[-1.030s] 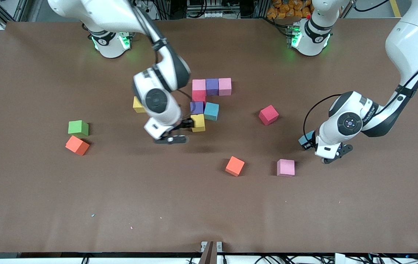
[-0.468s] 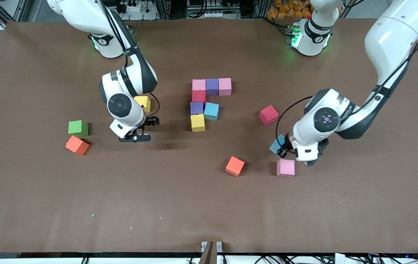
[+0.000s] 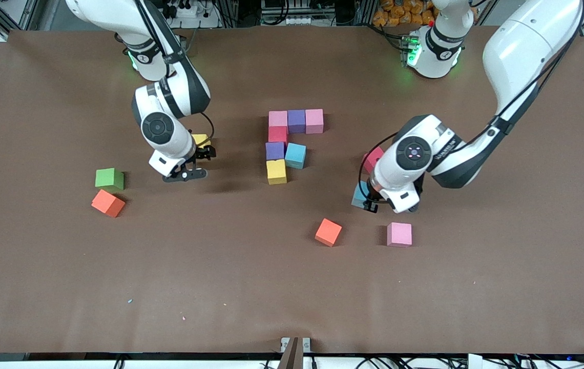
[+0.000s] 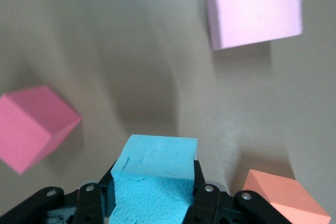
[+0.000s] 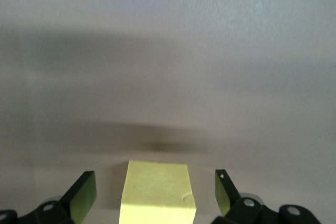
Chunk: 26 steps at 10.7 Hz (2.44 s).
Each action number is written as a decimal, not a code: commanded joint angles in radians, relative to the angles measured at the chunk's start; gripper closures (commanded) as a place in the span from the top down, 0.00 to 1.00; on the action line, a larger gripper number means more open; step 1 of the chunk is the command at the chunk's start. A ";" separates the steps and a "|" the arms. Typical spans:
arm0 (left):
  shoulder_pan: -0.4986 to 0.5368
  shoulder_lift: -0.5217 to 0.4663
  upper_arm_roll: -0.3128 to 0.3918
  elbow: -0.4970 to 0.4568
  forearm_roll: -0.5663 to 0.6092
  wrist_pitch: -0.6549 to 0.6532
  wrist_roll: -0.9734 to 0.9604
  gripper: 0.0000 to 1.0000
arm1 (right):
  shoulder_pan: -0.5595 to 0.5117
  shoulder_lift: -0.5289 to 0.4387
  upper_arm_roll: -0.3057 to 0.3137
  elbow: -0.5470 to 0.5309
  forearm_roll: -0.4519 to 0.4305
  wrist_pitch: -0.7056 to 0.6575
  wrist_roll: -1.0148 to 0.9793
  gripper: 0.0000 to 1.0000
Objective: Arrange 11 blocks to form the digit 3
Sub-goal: 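Grasp the second yellow with the right gripper while the left gripper carries cyan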
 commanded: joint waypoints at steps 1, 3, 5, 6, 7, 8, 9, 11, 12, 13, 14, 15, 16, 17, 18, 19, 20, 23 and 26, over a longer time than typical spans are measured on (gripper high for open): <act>-0.076 0.019 0.027 0.011 -0.016 -0.008 -0.182 0.00 | 0.019 -0.065 0.003 -0.085 0.036 0.036 -0.008 1.00; -0.146 0.021 0.063 0.011 -0.015 -0.004 -0.334 0.00 | 0.018 -0.065 0.003 -0.122 0.042 0.071 -0.008 1.00; -0.208 0.021 0.083 0.007 -0.013 0.018 -0.401 0.00 | 0.019 -0.065 0.003 -0.139 0.058 0.082 -0.008 1.00; -0.226 0.022 0.091 0.008 -0.012 0.025 -0.462 0.00 | 0.019 -0.062 0.003 -0.140 0.071 0.084 -0.008 1.00; -0.231 0.024 0.091 0.004 -0.009 0.029 -0.508 0.00 | 0.019 -0.060 0.003 -0.140 0.086 0.084 -0.008 1.00; -0.251 0.030 0.091 -0.001 -0.009 0.029 -0.526 0.00 | 0.021 -0.059 0.003 -0.146 0.092 0.085 -0.008 1.00; -0.272 0.036 0.094 -0.008 -0.003 0.029 -0.549 0.00 | 0.021 -0.059 0.003 -0.149 0.092 0.085 -0.008 1.00; -0.279 0.038 0.102 -0.036 -0.001 0.084 -0.551 0.00 | 0.021 -0.056 0.003 -0.159 0.092 0.087 -0.008 1.00; -0.282 0.038 0.102 -0.038 -0.001 0.084 -0.559 0.00 | 0.027 -0.054 0.003 -0.159 0.092 0.090 -0.009 1.00; -0.291 0.036 0.102 -0.048 0.001 0.088 -0.559 0.00 | 0.038 -0.049 0.003 -0.159 0.092 0.111 -0.009 0.70; -0.299 0.032 0.102 -0.062 -0.001 0.098 -0.559 0.00 | 0.038 -0.045 0.003 -0.159 0.092 0.128 -0.009 0.38; -0.297 0.027 0.102 -0.079 0.001 0.105 -0.559 0.00 | 0.038 -0.045 0.003 -0.159 0.091 0.130 -0.011 0.19; -0.296 0.024 0.102 -0.088 0.001 0.114 -0.559 0.00 | 0.038 -0.045 0.003 -0.157 0.091 0.130 -0.011 0.11; -0.296 0.022 0.100 -0.093 0.001 0.122 -0.559 0.00 | 0.038 -0.049 0.001 -0.153 0.091 0.128 -0.011 0.09; -0.296 0.022 0.097 -0.094 -0.001 0.127 -0.559 0.00 | 0.036 -0.059 0.001 -0.142 0.091 0.122 -0.012 0.09; -0.296 0.021 0.096 -0.096 -0.001 0.128 -0.560 0.00 | 0.030 -0.060 0.000 -0.102 0.089 0.107 -0.035 0.09; -0.296 0.019 0.093 -0.102 -0.001 0.128 -0.566 0.00 | 0.019 -0.051 -0.002 -0.049 0.089 0.069 -0.072 0.09; -0.292 0.013 0.077 -0.113 -0.001 0.128 -0.582 0.00 | -0.033 0.004 -0.002 0.196 0.080 -0.179 -0.127 0.08; -0.282 -0.001 0.064 -0.139 -0.001 0.128 -0.596 0.00 | -0.060 0.153 0.000 0.482 0.083 -0.332 -0.144 0.08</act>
